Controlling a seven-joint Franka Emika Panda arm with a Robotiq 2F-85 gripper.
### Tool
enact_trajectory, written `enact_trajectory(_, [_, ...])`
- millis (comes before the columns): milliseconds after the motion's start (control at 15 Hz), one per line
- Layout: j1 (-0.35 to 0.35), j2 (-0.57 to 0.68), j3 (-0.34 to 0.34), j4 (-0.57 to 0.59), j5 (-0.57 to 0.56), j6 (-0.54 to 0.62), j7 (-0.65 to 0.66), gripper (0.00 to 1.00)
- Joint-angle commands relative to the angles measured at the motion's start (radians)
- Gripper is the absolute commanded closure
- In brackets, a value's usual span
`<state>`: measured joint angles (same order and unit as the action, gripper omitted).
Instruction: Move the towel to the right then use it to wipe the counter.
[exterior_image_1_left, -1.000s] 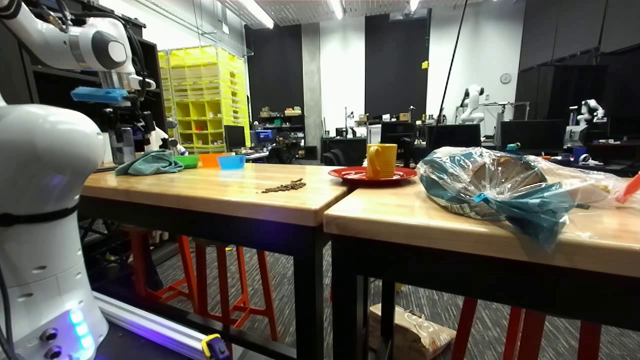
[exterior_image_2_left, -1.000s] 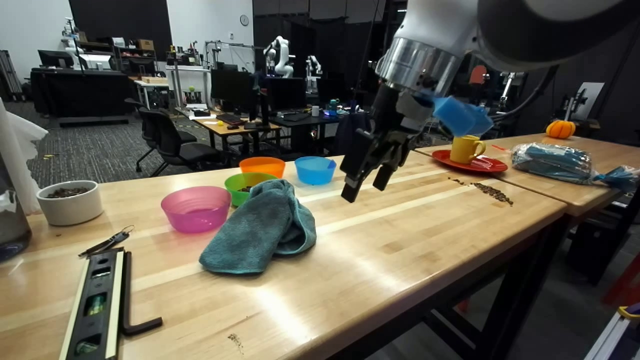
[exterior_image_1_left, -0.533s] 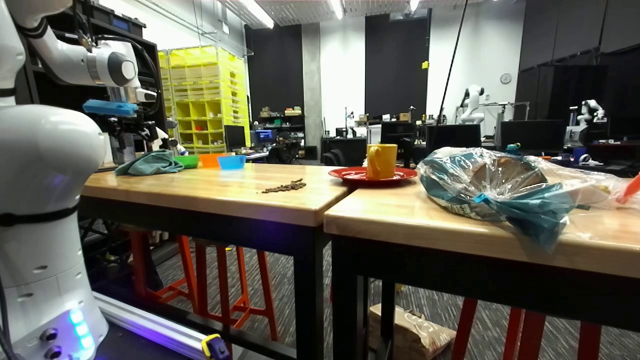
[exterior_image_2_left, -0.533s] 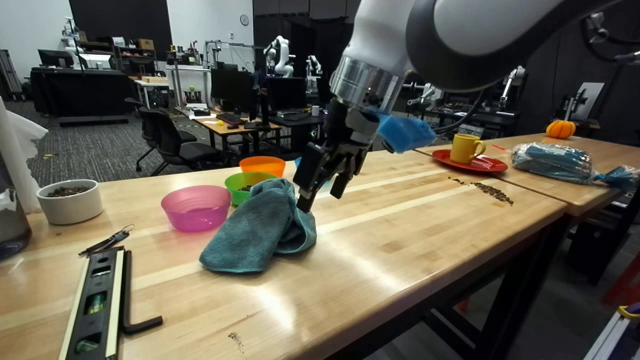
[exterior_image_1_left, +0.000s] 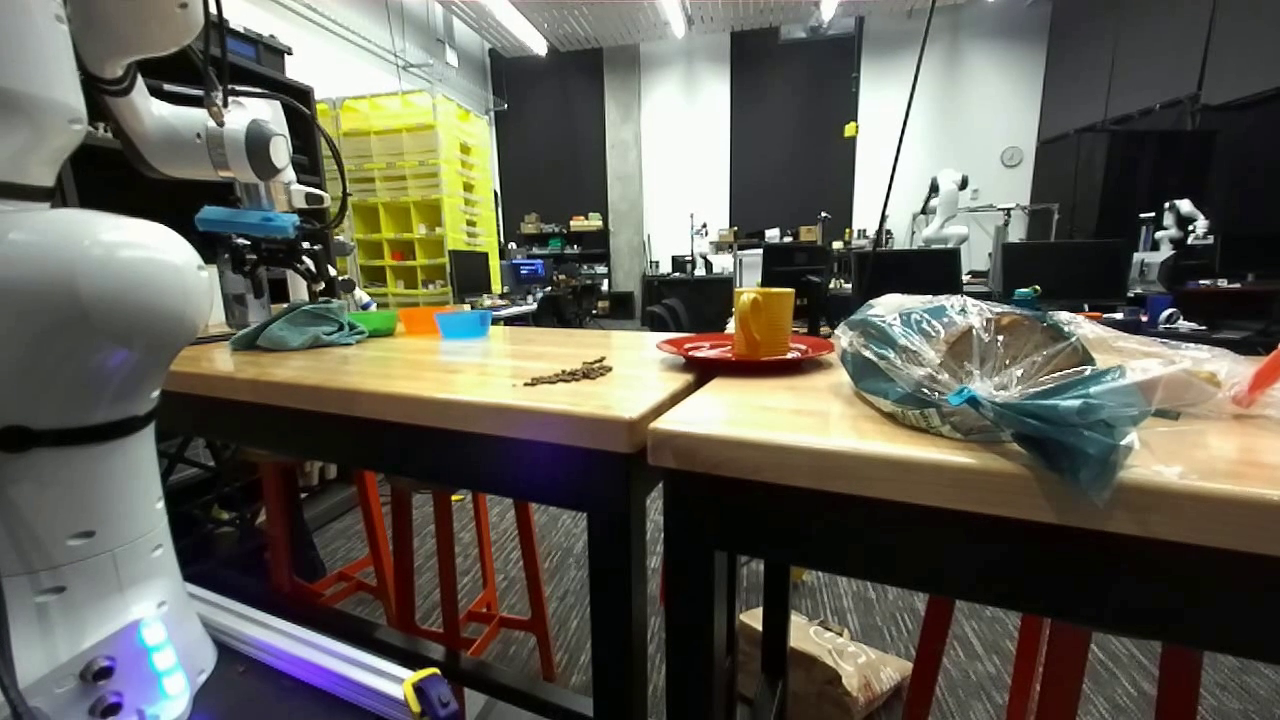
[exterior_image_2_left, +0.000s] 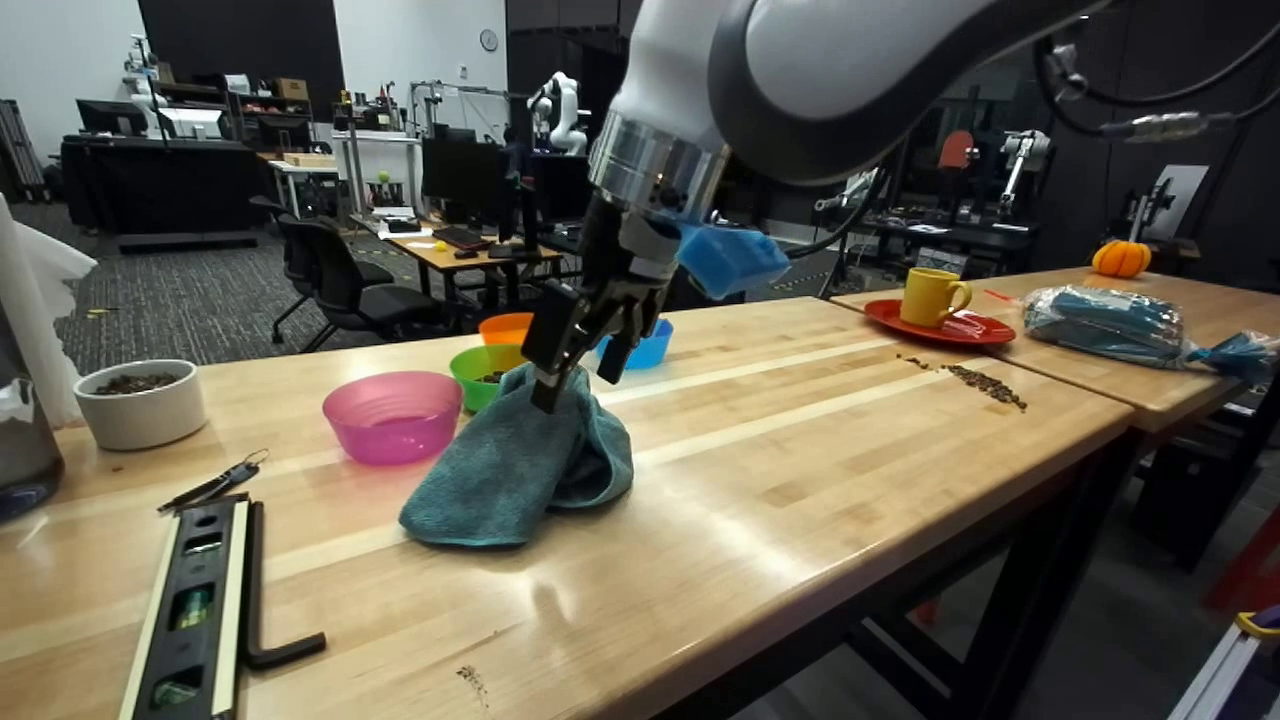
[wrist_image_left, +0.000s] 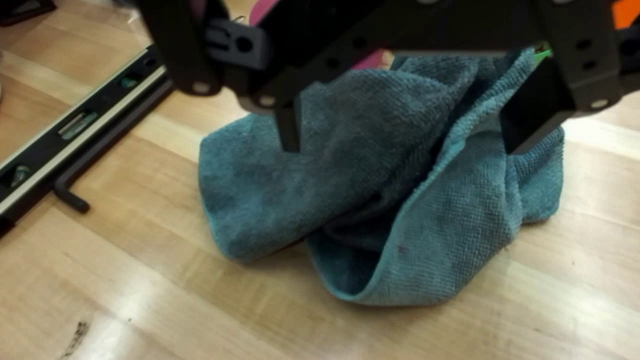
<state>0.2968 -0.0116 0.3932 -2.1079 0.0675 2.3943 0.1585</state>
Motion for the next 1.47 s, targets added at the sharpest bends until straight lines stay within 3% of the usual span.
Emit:
enact_trajectory(0, [0.022, 0.102, -0.016, 0.1, -0.05, -0.018, -0.023, 0.0])
enact_trajectory(267, [0.038, 0.19, -0.023, 0.167, -0.085, -0.052, -0.017, 0.0])
enact_trajectory(333, [0.04, 0.199, -0.028, 0.172, -0.087, -0.066, -0.015, 0.1])
enact_trajectory(400, [0.043, 0.208, -0.033, 0.176, -0.092, -0.075, -0.012, 0.27])
enact_trajectory(1067, [0.05, 0.099, -0.058, 0.158, -0.114, -0.238, 0.07, 1.0])
enact_trajectory(1400, [0.035, -0.052, -0.063, 0.105, -0.108, -0.342, 0.132, 0.99])
